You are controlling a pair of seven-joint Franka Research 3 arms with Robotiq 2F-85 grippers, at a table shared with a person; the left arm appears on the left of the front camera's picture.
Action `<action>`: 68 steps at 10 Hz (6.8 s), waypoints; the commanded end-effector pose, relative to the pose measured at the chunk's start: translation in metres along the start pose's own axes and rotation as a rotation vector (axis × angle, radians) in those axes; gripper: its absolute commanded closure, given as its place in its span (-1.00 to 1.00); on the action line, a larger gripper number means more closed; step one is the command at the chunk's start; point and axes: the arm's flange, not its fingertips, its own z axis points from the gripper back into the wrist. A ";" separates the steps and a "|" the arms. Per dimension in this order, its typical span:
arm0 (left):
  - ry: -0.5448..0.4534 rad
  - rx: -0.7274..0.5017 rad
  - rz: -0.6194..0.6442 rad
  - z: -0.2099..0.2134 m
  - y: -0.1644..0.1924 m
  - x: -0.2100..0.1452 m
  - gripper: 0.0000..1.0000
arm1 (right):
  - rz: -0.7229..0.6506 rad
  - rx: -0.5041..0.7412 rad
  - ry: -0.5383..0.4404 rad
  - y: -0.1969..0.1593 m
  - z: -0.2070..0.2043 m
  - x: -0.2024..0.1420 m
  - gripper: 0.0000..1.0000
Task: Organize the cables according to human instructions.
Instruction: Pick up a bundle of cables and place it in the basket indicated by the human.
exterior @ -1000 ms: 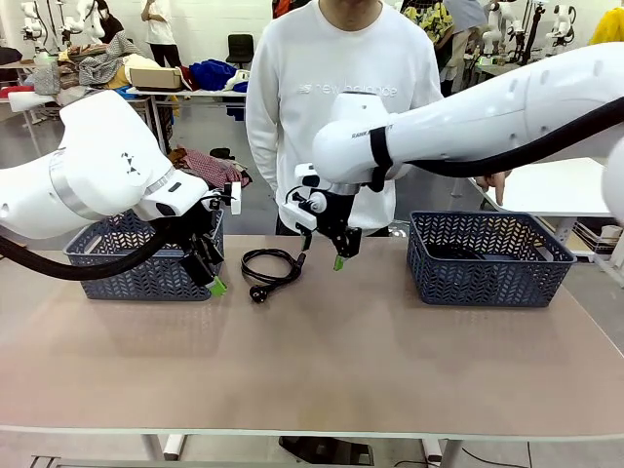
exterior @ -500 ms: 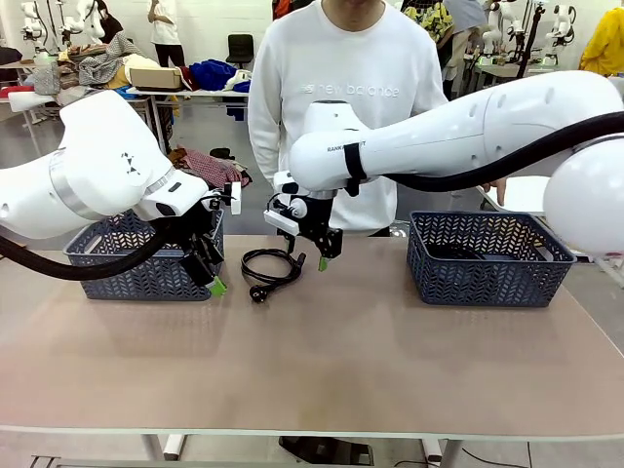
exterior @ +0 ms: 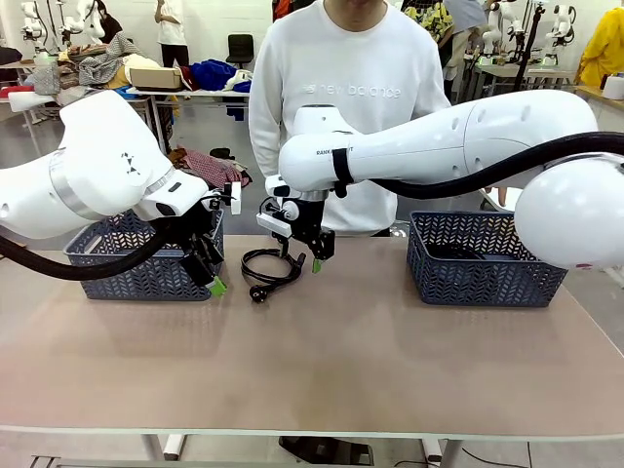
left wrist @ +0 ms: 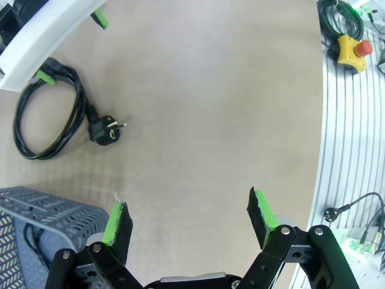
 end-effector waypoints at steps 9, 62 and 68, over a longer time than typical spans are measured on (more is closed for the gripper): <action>-0.010 0.006 0.013 0.001 0.000 -0.002 -1.00 | -0.011 0.006 0.011 -0.021 -0.020 0.002 -1.00; -0.010 0.006 0.013 0.001 0.000 -0.002 -1.00 | -0.459 -0.008 0.140 0.099 0.118 -0.013 1.00; -0.010 0.006 0.013 0.001 0.000 -0.002 -1.00 | -0.698 -0.070 0.191 0.158 0.167 -0.054 1.00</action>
